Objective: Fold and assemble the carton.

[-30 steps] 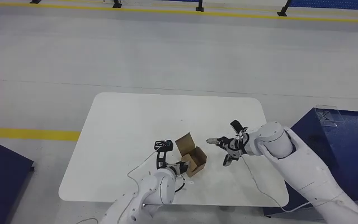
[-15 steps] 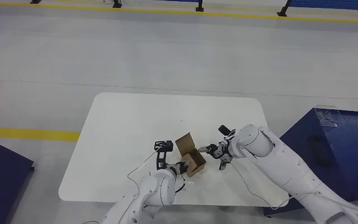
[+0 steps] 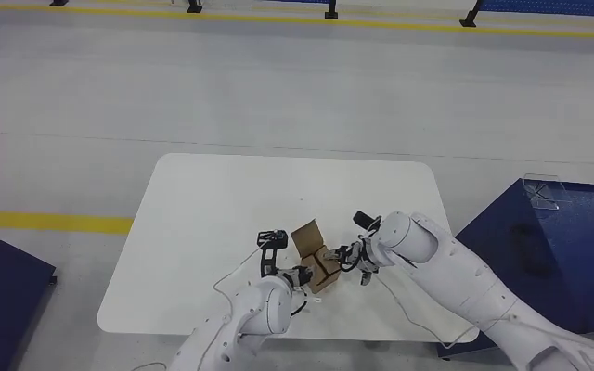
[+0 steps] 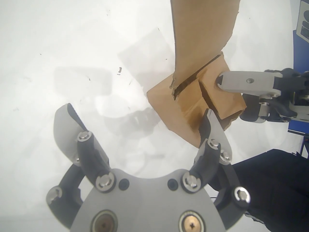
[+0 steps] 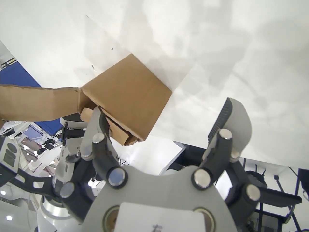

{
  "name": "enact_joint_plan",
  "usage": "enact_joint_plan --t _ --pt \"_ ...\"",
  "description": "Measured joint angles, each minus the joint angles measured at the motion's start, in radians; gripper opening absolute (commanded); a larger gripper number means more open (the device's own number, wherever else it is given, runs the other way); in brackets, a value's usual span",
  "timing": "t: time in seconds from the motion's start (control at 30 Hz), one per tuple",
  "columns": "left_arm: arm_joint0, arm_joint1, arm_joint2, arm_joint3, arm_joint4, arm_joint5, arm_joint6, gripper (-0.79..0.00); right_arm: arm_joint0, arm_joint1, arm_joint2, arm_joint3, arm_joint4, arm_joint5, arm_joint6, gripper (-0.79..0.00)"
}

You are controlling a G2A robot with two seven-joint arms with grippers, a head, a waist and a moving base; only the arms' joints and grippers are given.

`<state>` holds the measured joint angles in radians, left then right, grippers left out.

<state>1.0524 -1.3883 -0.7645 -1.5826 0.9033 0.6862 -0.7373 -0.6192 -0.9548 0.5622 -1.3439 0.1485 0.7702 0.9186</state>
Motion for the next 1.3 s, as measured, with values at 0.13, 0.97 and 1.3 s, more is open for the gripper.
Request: enact_joint_plan --t 0.13,0.97,1.3 --pt "-0.020 -0.012 0.012 0.032 0.006 0.018 -0.008 0.000 0.005 -0.003 0.007 0.005 -0.004 -0.005 0.005 0.000" --pt "0.014 0.000 -0.093 -0.028 -0.093 -0.361 0.071 0.000 -0.057 0.043 0.218 0.049 0.195 -0.102 0.103 0.000" --pt "-0.050 0.006 -0.232 0.150 -0.395 -0.715 0.076 0.000 -0.107 0.079 0.297 0.035 0.189 -0.127 0.157 0.000"
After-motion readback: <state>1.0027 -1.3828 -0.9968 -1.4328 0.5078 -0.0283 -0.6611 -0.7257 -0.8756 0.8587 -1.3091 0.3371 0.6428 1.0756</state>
